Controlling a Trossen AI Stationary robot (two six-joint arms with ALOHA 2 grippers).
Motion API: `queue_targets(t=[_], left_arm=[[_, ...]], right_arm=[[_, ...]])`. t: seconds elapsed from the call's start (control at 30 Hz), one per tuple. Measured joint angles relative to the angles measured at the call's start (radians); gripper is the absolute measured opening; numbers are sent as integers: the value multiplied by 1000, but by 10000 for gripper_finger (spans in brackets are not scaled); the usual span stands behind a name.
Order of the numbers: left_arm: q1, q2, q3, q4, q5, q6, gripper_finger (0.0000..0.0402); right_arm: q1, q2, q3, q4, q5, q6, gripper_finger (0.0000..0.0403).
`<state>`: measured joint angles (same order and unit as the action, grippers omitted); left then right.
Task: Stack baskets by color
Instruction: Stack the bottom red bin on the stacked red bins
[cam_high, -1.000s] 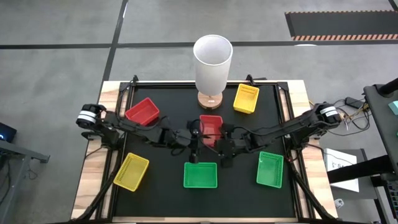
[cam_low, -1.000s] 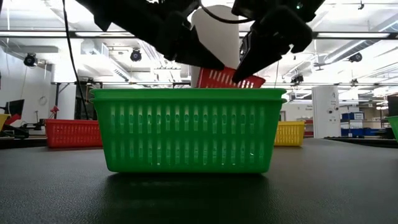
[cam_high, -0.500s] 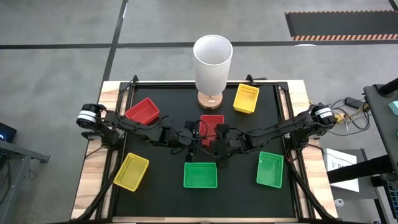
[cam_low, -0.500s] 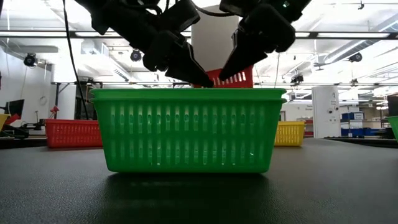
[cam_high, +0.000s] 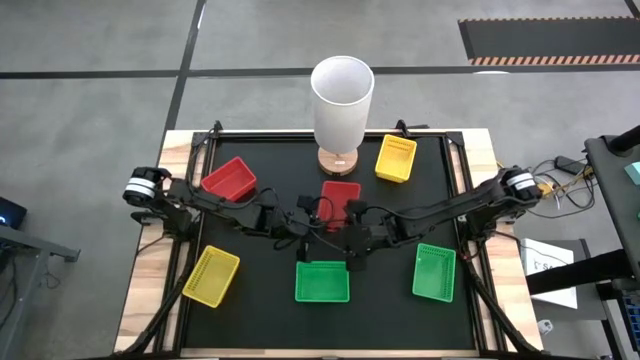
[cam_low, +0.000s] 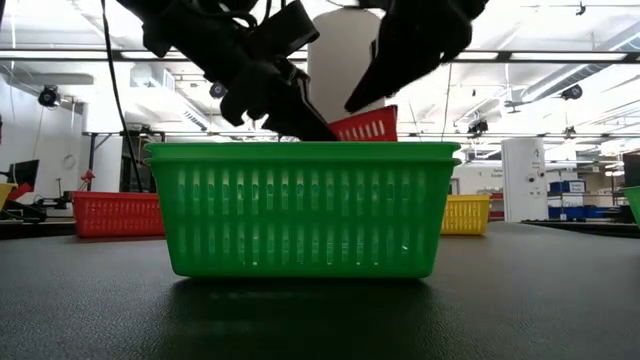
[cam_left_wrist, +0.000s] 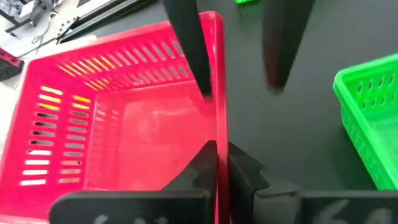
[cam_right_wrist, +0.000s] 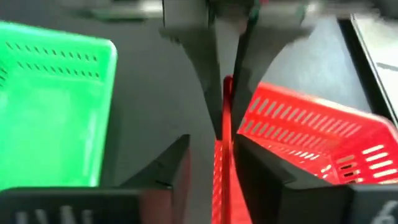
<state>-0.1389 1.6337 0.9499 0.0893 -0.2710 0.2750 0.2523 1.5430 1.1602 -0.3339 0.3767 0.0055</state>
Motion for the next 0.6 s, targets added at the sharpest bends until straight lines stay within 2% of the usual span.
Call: queue_targets(t=[0.27, 0.43, 0.6], left_arm=[[-1, -20, -3, -85, -4, 21, 0], [-12, -74, -1, -178, -23, 21, 0], [-21, -152, -3, -345, -24, 30, 0]], right_arm=[[10, -97, -2, -36, -20, -3, 178], [18, -186, -2, -130, -68, 34, 186], [47, -268, -13, -185, -71, 64, 181]])
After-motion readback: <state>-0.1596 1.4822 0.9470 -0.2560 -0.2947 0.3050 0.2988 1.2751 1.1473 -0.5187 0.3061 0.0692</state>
